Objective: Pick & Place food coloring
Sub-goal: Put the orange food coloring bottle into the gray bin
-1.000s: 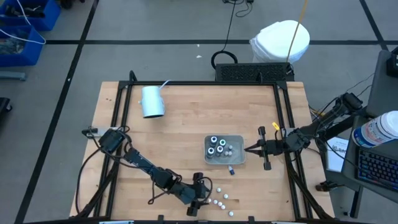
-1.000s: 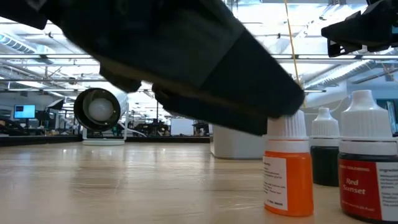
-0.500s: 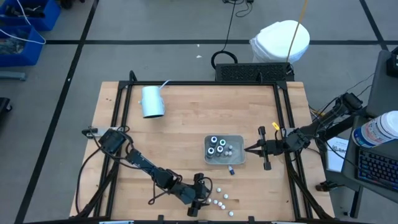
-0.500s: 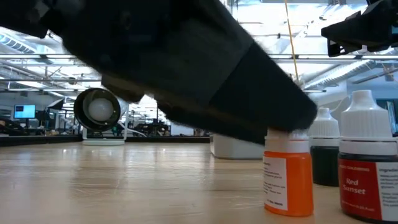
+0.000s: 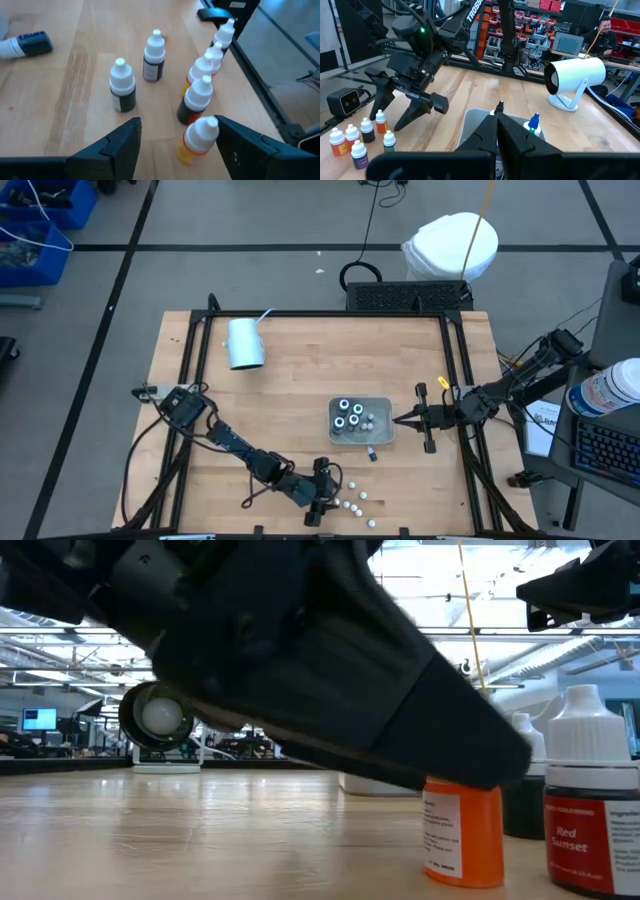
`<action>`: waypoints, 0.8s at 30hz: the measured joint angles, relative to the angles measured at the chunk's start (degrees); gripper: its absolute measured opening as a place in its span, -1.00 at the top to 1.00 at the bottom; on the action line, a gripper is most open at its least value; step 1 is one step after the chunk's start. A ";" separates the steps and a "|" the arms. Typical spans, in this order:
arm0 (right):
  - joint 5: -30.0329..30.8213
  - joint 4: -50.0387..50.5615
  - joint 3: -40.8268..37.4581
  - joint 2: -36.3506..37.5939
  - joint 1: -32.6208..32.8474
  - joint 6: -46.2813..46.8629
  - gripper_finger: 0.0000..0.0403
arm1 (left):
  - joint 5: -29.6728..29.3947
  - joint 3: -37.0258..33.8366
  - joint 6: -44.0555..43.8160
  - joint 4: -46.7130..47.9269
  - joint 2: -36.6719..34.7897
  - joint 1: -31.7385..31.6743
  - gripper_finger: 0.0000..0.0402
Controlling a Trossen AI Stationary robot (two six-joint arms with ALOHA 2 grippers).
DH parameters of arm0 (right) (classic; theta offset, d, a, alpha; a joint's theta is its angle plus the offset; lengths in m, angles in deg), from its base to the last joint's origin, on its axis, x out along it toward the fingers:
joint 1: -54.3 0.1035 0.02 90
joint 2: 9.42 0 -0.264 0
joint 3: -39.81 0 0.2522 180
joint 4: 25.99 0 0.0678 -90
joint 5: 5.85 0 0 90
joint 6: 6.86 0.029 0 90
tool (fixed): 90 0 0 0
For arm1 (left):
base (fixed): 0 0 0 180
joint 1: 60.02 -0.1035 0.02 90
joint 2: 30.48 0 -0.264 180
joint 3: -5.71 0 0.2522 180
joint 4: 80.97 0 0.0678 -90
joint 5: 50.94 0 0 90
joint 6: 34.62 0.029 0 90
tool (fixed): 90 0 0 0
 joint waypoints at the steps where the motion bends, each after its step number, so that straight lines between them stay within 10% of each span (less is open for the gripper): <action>1: 0.00 0.00 -0.02 0.00 0.00 0.02 0.98 | 0.04 0.00 0.02 0.14 0.06 0.00 -0.19; 17: 0.00 0.04 0.00 0.02 0.02 0.02 0.98 | 2.16 0.00 0.35 0.35 0.04 0.02 0.63; 24: 0.00 0.06 0.00 0.01 0.01 0.02 0.98 | 6.69 0.44 -0.70 2.54 -2.01 0.02 0.64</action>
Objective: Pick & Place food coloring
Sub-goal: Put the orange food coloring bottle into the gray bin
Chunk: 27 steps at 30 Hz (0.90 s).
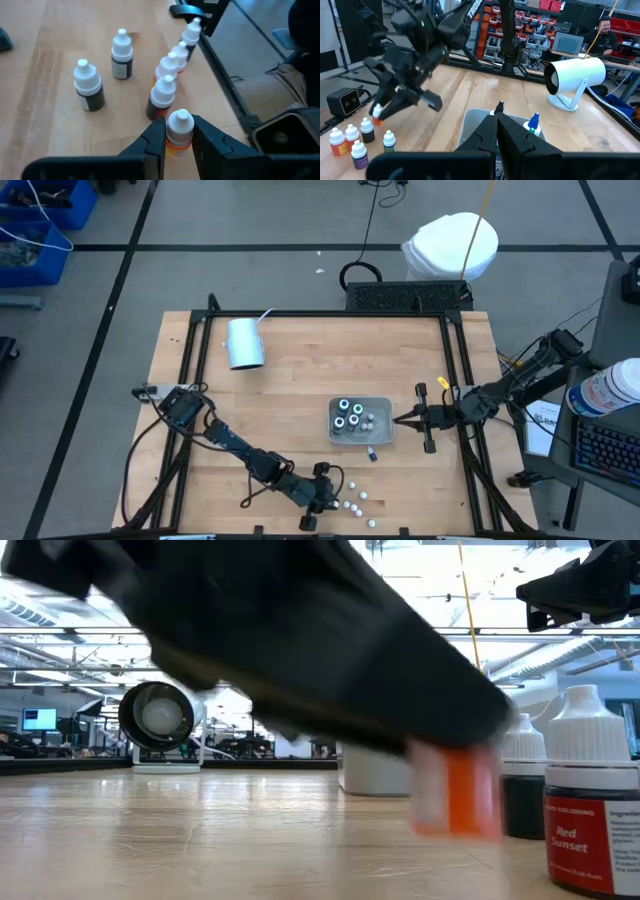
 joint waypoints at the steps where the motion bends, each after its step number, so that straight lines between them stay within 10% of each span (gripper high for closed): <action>1: 0.00 0.03 0.00 -0.01 0.01 0.00 0.98 | 0.02 0.16 0.06 1.97 -1.11 0.02 0.64; 12: 0.00 -0.10 0.02 0.00 0.01 -0.22 0.98 | -8.71 19.94 14.98 24.88 -8.56 -5.58 0.60; 27: -0.08 0.24 0.02 -0.01 0.01 -1.44 0.98 | 1.81 24.72 15.71 16.81 2.55 -22.14 0.62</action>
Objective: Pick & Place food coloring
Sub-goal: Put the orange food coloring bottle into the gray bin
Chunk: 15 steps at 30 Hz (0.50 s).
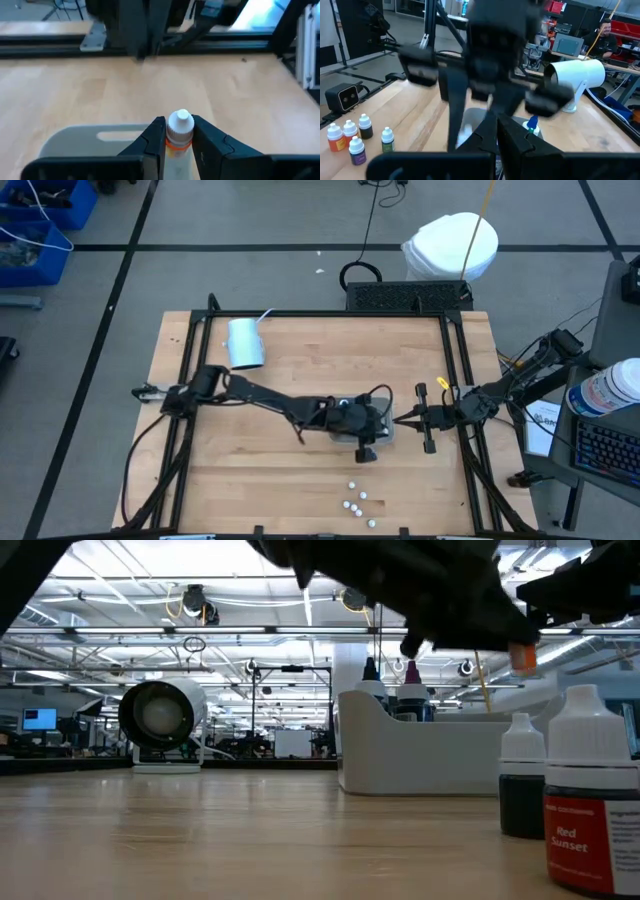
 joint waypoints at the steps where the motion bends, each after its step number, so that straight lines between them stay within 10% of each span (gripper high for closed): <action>1: 0.01 -0.22 0.00 0.02 0.00 -0.26 0.98 | 0.47 -0.02 0.07 -0.42 0.69 -0.47 0.61; 15: 0.09 -2.32 0.00 0.13 0.00 -4.22 0.98 | 2.97 0.03 4.73 -0.82 1.93 -3.86 0.61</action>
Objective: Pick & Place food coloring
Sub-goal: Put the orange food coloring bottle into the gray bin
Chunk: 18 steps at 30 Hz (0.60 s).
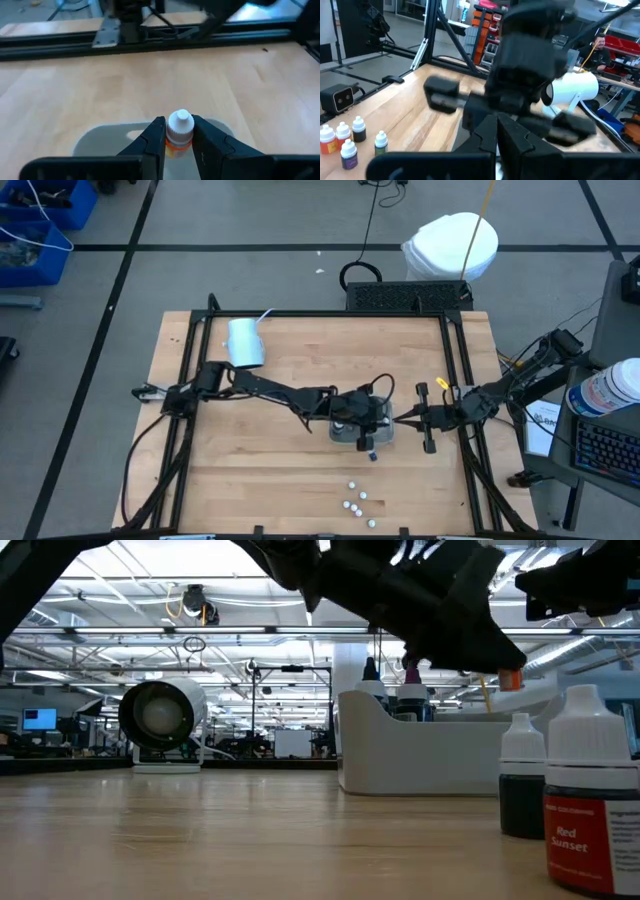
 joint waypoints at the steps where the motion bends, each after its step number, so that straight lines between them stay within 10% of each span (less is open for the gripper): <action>1: 0.00 -0.22 0.00 0.01 -0.01 -0.07 0.98 | 1.09 0.00 1.33 0.02 0.26 -0.16 0.61; 18: -0.07 -1.47 0.00 0.00 0.01 -2.08 0.98 | 5.14 0.09 5.92 -1.67 3.33 -1.10 0.59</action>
